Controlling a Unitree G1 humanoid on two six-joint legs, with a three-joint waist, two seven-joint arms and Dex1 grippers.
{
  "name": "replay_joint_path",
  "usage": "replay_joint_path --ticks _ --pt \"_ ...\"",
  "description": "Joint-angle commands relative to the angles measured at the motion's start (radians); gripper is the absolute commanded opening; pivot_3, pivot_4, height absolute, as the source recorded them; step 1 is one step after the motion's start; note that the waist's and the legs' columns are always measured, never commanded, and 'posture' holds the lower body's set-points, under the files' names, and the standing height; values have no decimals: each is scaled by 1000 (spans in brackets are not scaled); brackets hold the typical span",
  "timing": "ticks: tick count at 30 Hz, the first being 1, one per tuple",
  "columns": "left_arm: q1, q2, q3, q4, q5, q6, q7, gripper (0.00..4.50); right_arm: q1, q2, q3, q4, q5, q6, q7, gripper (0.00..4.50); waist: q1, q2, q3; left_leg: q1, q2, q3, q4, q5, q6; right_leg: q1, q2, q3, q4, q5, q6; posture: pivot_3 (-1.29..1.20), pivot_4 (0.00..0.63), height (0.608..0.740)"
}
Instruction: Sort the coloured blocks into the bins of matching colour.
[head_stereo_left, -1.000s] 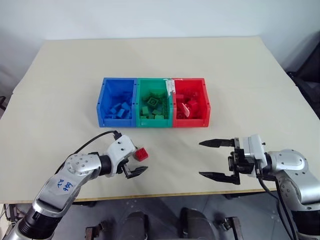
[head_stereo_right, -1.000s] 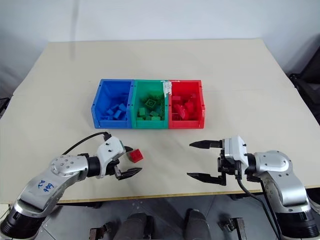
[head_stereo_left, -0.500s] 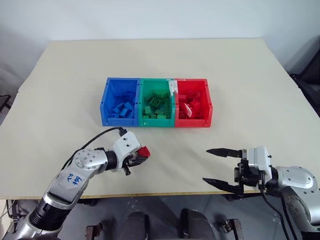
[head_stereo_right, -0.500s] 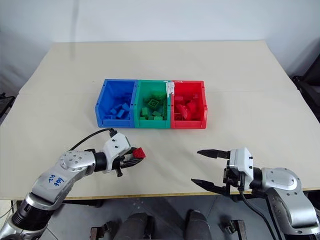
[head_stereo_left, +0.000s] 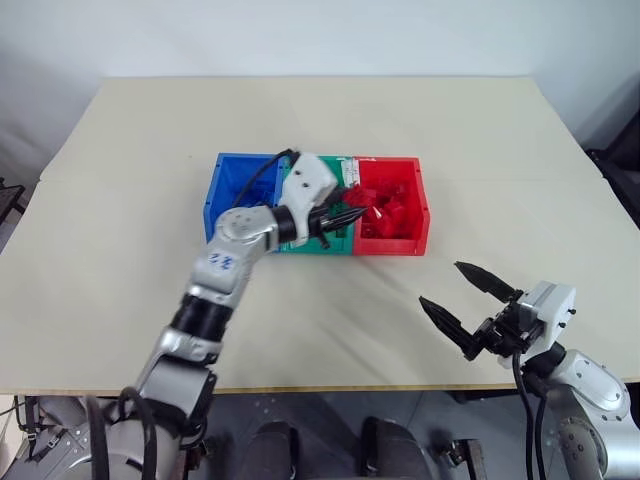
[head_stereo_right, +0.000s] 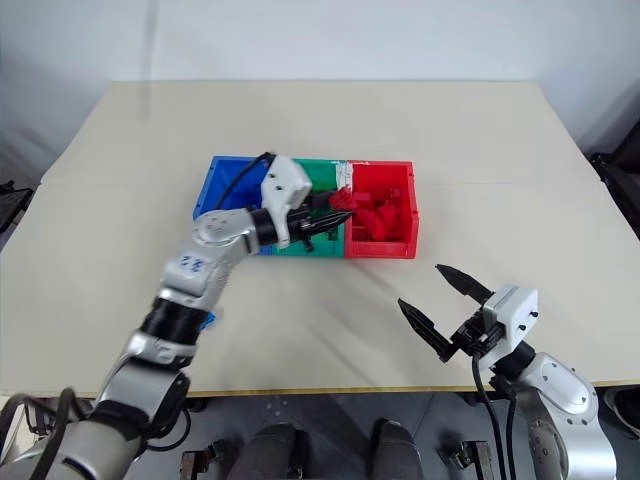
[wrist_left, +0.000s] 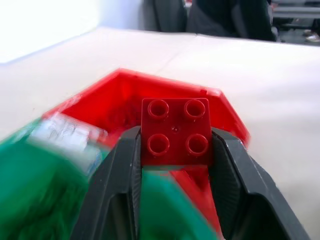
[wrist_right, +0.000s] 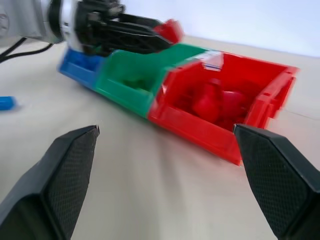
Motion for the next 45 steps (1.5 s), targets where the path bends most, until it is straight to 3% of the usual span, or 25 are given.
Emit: replay_joint_path --ticks 1,5,10,14,20,24,29,31,34,40,45 --pt "-130 -66 1 236 68 -218 26 1471 27 14 3 -98 -26 -7 -71 4500 0 0 0 0 0 1 0 0 0 0 0 0 -1 0 0 0 150 740" --pt "-200 -108 18 430 95 -341 6 1471 65 25 9 -150 -45 -5 -124 4500 -7 0 0 0 0 2 -3 0 1 0 0 0 -4 1 1 0 150 740" --pt "-206 -112 56 476 85 -381 -26 3142 88 21 14 -176 -51 -2 -156 4500 -8 -1 0 0 0 2 -3 0 2 0 0 0 -4 1 2 0 150 740" --pt "-108 -58 82 314 36 -399 -129 4450 55 -13 15 -152 -33 -5 -118 4500 -10 0 0 0 0 2 -3 0 2 0 0 1 -4 1 2 0 150 740" --pt "198 142 130 -184 -94 -227 -280 4450 -26 -133 38 -45 38 -5 93 4500 -37 0 0 1 2 2 -3 0 2 0 1 1 -3 1 2 0 150 740" --pt "443 336 268 -456 -219 -85 -322 4450 -139 -225 115 87 53 10 279 4500 -49 0 0 1 2 1 -2 0 2 0 0 2 -2 1 2 0 150 740" --pt "817 501 552 -608 -278 -81 -333 4450 -293 -258 221 187 77 28 469 4500 -52 0 0 3 2 -9 -1 0 2 1 -1 2 -1 1 1 0 150 740" --pt "970 537 682 -625 -309 -65 -365 4450 -333 -265 260 220 74 25 540 4500 -31 -2 -1 2 1 -11 -1 -1 2 2 -2 0 -1 1 1 0 150 740" --pt "1157 601 802 -633 -364 -10 -462 4450 -378 -269 292 262 71 27 605 4500 -49 -3 -1 2 2 -9 0 -3 2 1 -1 1 -2 1 1 0 150 740" --pt "1265 635 855 -624 -341 -9 -462 4450 -434 -263 295 305 77 21 655 4500 -30 -3 -1 3 2 -9 0 -3 2 2 -2 1 -2 0 1 0 150 740" --pt "1271 623 766 -708 -297 15 -399 4450 -444 -254 292 314 68 16 657 4500 -31 -3 -1 2 2 -9 0 -4 1 1 -2 1 -2 0 0 0 150 740"
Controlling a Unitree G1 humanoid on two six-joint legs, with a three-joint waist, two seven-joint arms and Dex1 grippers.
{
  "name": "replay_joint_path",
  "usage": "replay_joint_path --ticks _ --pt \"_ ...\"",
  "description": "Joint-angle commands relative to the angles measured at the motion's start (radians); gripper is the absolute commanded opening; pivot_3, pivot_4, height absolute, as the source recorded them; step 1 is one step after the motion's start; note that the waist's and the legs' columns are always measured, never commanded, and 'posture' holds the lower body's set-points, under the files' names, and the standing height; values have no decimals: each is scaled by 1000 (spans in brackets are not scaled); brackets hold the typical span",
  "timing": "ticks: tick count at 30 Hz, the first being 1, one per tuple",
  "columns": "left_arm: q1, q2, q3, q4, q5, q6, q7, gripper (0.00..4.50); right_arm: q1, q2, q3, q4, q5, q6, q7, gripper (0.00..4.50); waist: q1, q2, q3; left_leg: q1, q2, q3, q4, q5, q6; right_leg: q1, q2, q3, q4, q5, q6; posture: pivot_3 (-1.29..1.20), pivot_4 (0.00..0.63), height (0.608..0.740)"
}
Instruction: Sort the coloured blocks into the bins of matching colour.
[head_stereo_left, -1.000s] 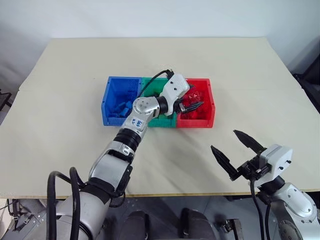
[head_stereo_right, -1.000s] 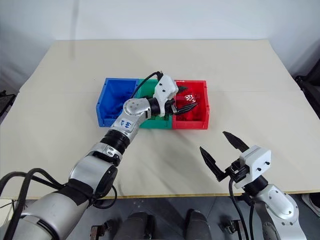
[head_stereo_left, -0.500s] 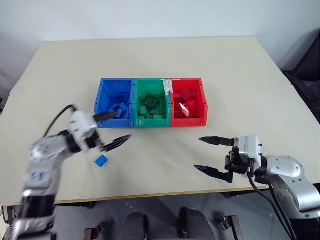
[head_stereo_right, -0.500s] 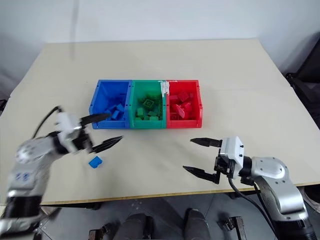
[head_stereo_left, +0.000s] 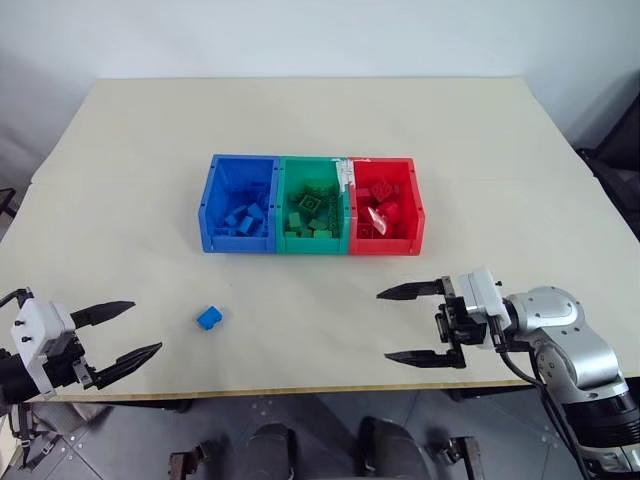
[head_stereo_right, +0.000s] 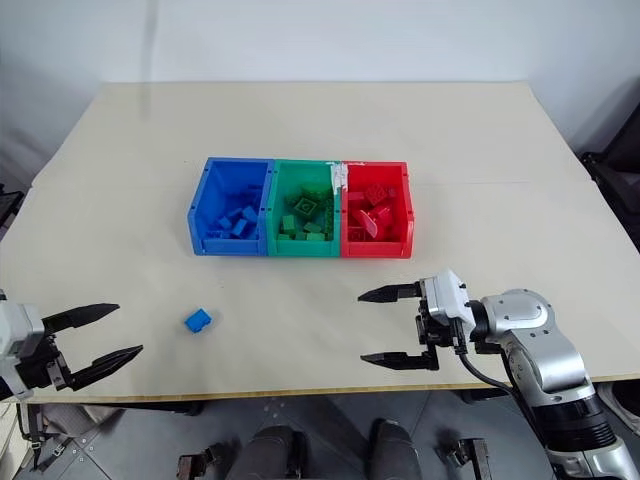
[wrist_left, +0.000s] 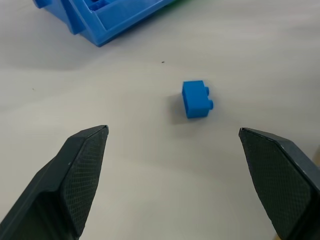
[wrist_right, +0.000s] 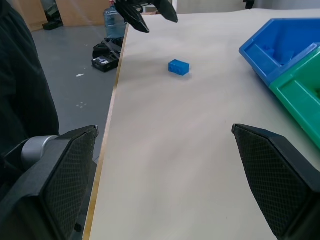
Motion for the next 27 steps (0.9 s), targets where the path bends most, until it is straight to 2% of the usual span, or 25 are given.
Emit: replay_joint_path --ticks 1,8,11,14,23,27 --pt "-1 -2 -77 -89 53 25 63 4450 -11 9 -15 -8 9 -13 2 4500 -2 0 0 0 0 0 0 0 0 0 0 0 0 0 0 0 150 740" --pt "-137 -25 -271 -171 167 215 301 4450 16 8 -23 -39 8 -11 -22 4500 2 0 0 0 0 1 0 0 0 0 1 0 1 0 0 0 150 740" --pt "-177 -31 -319 -155 194 260 343 4450 32 7 -25 -57 5 -9 -38 4500 0 0 0 0 0 1 0 0 0 -1 1 0 1 0 0 0 150 740" --pt "-206 -22 -368 -145 194 330 345 3874 45 4 -28 -69 3 -10 -48 4500 -3 0 0 0 0 1 -1 0 0 -1 1 1 1 0 0 0 150 740" --pt "-207 32 -380 -112 188 353 287 1047 68 -1 -40 -93 0 -11 -86 4500 -5 2 -1 2 0 2 -1 0 -1 -1 1 1 2 0 -1 0 150 740" --pt "-320 -27 -341 -93 124 269 286 933 81 17 -58 -97 1 -17 -136 4500 -4 2 -1 1 0 2 0 1 -1 -1 1 1 3 0 -1 0 150 740"
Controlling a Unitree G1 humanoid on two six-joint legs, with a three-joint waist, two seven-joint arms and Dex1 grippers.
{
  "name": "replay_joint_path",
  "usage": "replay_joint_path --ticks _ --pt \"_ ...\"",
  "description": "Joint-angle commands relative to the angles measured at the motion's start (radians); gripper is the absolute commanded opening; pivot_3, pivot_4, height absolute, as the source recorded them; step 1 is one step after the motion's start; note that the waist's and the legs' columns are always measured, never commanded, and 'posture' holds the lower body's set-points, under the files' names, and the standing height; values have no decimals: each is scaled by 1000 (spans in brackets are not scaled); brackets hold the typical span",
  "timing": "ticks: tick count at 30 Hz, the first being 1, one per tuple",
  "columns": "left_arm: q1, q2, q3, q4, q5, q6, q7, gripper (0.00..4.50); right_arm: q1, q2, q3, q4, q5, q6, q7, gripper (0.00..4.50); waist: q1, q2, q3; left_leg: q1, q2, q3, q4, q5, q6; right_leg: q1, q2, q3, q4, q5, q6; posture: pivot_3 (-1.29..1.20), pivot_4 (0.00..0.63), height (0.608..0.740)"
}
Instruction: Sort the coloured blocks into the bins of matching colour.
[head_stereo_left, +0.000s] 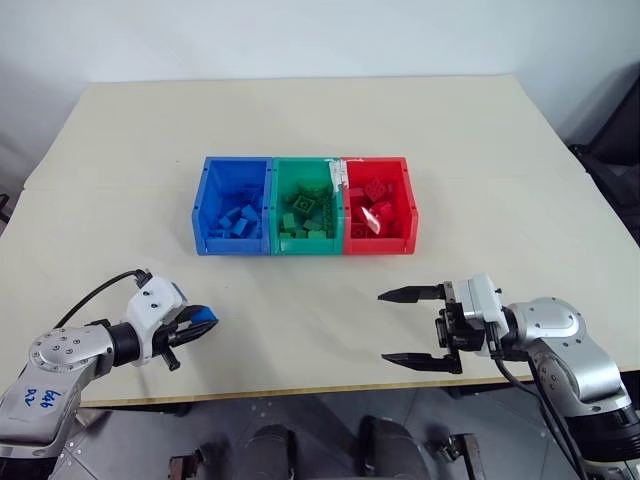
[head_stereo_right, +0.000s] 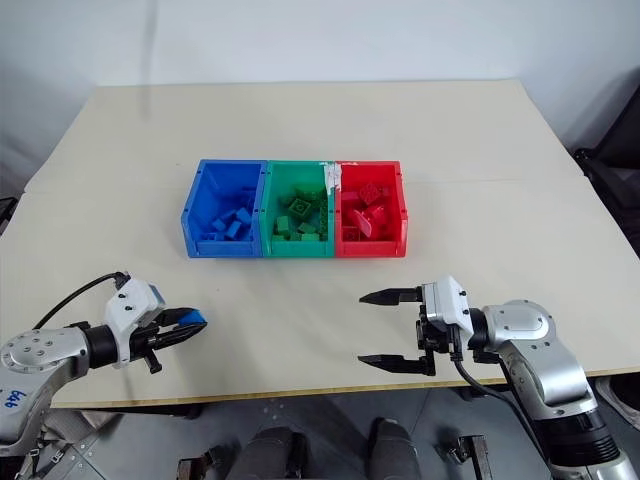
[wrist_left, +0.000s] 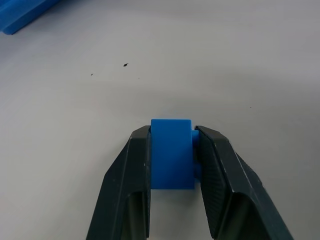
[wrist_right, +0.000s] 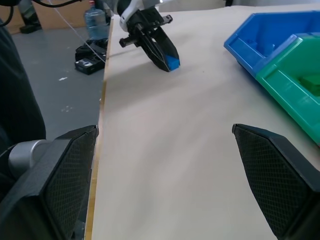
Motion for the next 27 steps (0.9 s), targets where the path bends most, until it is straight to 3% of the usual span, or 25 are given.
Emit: replay_joint_path --ticks 1,4,8,15,21,25,27 --pt "-82 -52 49 11 -65 -65 -3 933 13 17 -49 -35 8 -16 -49 4500 7 0 0 0 0 0 0 0 0 0 0 0 0 0 0 0 150 740" --pt "-187 -105 73 6 -132 -99 -3 933 27 66 -101 -52 36 -15 -146 4500 12 -1 0 -1 -1 -1 1 0 0 0 -1 -1 0 0 0 0 150 740" --pt "-386 -154 52 77 -79 -141 112 933 48 134 -178 -121 95 22 -289 4500 11 -1 0 -1 -1 -1 1 0 0 0 -1 -1 1 0 0 0 150 740" --pt "-605 -179 -67 336 -14 -179 85 933 50 167 -227 -150 33 -44 -387 4500 6 -1 0 -1 -1 8 1 1 0 0 1 -1 1 0 0 0 150 740" --pt "-724 -217 -121 575 44 -285 59 2918 77 142 -216 -173 7 -54 -382 4500 7 -2 0 -2 -1 9 1 1 0 -1 1 -1 1 0 0 0 150 740" --pt "-708 -210 -88 555 22 -314 46 4215 89 135 -209 -189 2 -52 -376 4500 7 -2 0 -2 -1 9 1 1 0 -1 1 -1 0 0 0 0 150 740" --pt "-662 -185 -69 508 6 -331 12 4475 92 132 -205 -187 3 -52 -367 4500 5 -2 0 -2 -1 9 1 1 0 -1 1 -1 0 0 0 0 150 740"
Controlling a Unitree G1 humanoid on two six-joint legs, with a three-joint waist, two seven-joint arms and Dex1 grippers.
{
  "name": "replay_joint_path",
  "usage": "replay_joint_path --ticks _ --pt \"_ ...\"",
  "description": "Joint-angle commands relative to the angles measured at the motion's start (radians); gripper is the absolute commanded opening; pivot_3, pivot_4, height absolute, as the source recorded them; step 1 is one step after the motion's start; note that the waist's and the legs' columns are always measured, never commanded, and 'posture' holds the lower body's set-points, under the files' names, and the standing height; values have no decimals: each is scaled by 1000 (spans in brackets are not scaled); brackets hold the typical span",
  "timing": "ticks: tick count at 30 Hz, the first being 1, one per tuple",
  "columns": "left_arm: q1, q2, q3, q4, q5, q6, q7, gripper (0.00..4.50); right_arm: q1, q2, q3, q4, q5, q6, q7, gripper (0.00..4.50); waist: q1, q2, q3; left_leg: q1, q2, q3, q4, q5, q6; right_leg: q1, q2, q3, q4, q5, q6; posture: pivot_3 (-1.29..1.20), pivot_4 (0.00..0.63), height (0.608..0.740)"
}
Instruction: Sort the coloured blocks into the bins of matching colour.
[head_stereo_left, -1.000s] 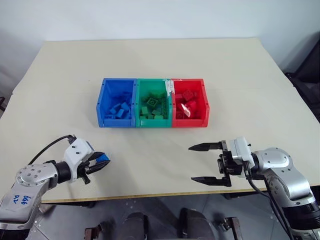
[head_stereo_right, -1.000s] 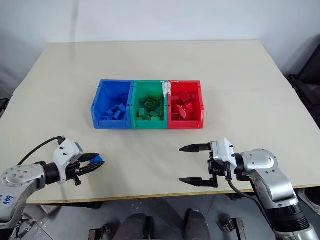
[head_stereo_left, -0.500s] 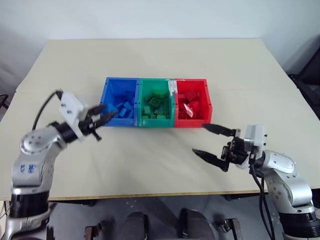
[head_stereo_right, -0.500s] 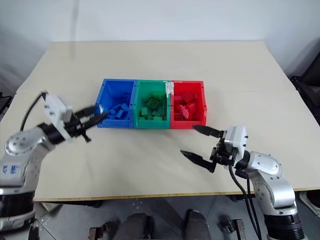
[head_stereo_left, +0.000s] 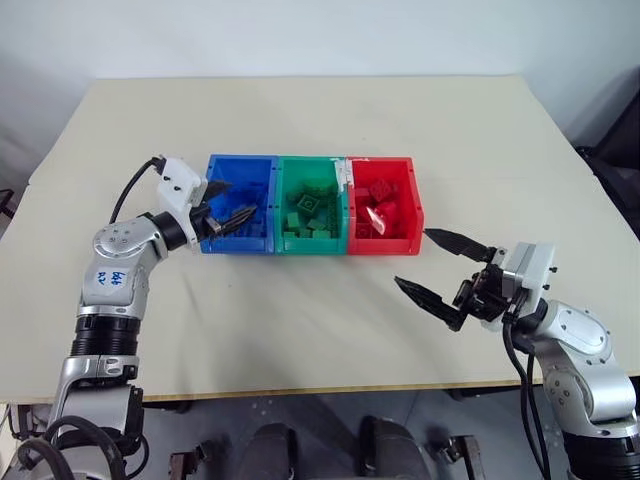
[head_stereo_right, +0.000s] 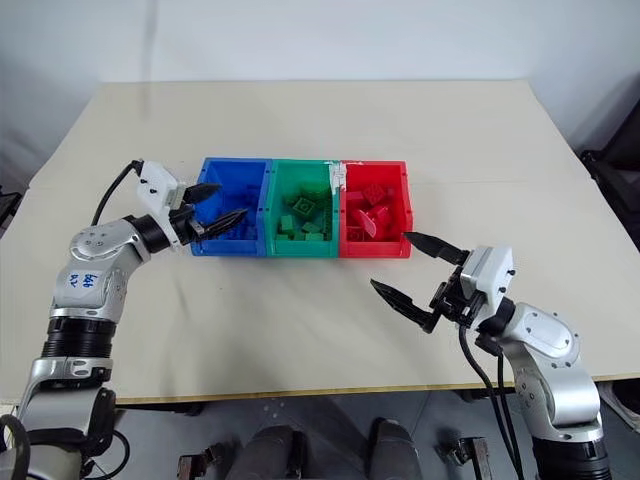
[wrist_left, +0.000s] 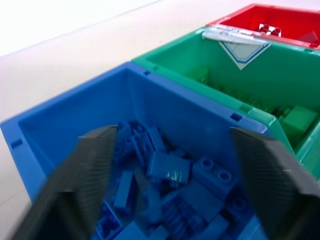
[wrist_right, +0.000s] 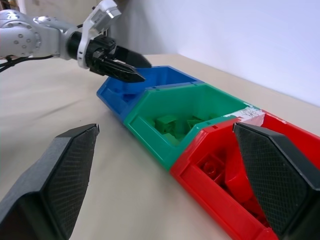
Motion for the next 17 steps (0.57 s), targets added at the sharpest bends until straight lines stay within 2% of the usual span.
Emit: replay_joint_path --ticks 1,3,7,10,17 --pt "92 59 74 -119 -53 -37 -68 4475 7 -22 -5 -21 2 -23 30 4500 -6 0 0 0 0 0 0 0 0 0 0 0 0 0 0 0 150 740" --pt "190 109 125 -187 -78 -58 -123 4475 1 -38 11 11 -4 -29 72 4500 -23 0 0 1 1 1 -1 0 0 -1 0 0 0 0 0 0 150 740" --pt "372 180 229 -269 -133 -57 -196 4475 -21 -85 34 98 -27 -56 172 4500 -25 0 0 1 2 2 -2 0 0 -1 0 0 0 0 0 0 150 740" --pt "508 225 287 -281 -88 -48 -171 4475 -50 -106 46 187 -36 -79 241 4500 -23 0 0 2 1 2 -1 0 0 0 -1 0 0 0 0 0 150 740" --pt "617 176 308 -391 -110 -55 -117 4475 -73 -93 38 277 -51 -119 273 4500 -5 0 0 1 1 0 0 0 1 0 -2 0 1 0 0 0 150 740"
